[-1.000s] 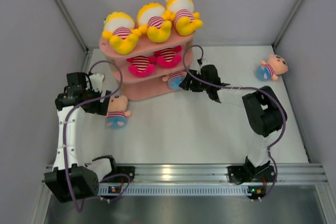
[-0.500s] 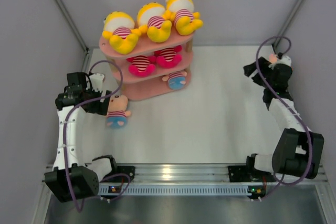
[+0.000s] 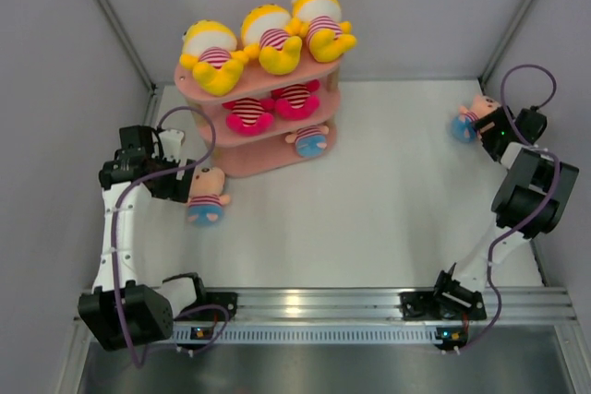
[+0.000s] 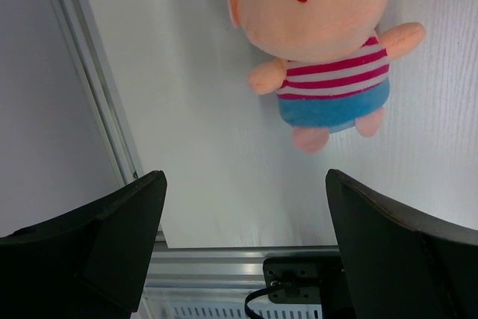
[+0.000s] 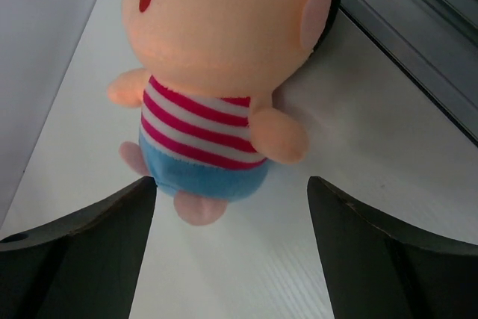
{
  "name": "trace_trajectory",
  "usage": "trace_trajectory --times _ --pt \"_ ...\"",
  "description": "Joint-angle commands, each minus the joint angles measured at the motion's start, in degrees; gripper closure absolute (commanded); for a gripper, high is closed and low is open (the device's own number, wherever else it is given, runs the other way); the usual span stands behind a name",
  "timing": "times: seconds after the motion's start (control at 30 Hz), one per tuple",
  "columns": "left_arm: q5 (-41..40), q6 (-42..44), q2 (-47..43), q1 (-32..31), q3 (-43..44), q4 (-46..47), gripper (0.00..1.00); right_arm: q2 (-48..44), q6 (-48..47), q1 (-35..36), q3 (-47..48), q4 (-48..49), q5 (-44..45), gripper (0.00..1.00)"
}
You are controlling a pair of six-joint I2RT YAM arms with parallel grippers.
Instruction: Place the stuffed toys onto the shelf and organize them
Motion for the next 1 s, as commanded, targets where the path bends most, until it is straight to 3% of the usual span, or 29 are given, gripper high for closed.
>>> trace_trajectory --times 0.0,0.1,0.17,0.2,0.23,0.3,0.33,0.43,0.67,0.87,0.97 --pt "-1.27 -0.42 0.90 0.00 1.21 0.58 0.06 3.38 1.26 0.19 5.55 3.00 -1.50 0.18" --pt "-1.62 -0.69 2.21 0.01 1.82 0.49 0.06 6.90 1.43 0.28 8.54 1.95 -1.24 0.20" --pt "-1.19 -0.77 3.18 0.01 2.35 0.58 0.07 9.09 1.61 0.37 9.69 0.81 -1.32 0.28" --pt "-1.01 -0.95 3.36 0.01 2.53 0.58 0.07 9.54 1.61 0.45 10.48 0.63 -1.58 0.35" --pt "-0.57 -1.04 3.62 -0.08 2.79 0.49 0.07 9.81 1.52 0.45 10.57 0.45 -1.85 0.51" --pt "-0.48 -1.30 3.63 0.01 2.97 0.40 0.07 9.81 1.17 0.45 9.88 0.63 -2.20 0.67" --pt "-0.31 -1.21 3.36 0.01 2.88 0.49 0.07 9.46 0.73 0.54 9.44 0.71 -2.20 0.81" --pt "0.22 -1.21 2.40 0.01 2.27 0.49 0.07 6.83 -0.15 0.81 6.98 1.16 -2.55 1.00" --pt "3.82 -0.95 0.20 0.01 0.60 0.49 0.07 -8.52 -3.75 5.81 -1.46 0.63 -0.63 1.00" --pt "5.40 0.36 -2.26 -0.17 -2.65 0.49 0.06 -23.13 -8.49 16.17 -11.73 -2.88 1.58 1.00" --pt "5.84 0.63 -2.53 -0.08 -3.45 0.49 0.06 -29.73 -12.80 24.68 -13.59 -8.39 0.97 1.00"
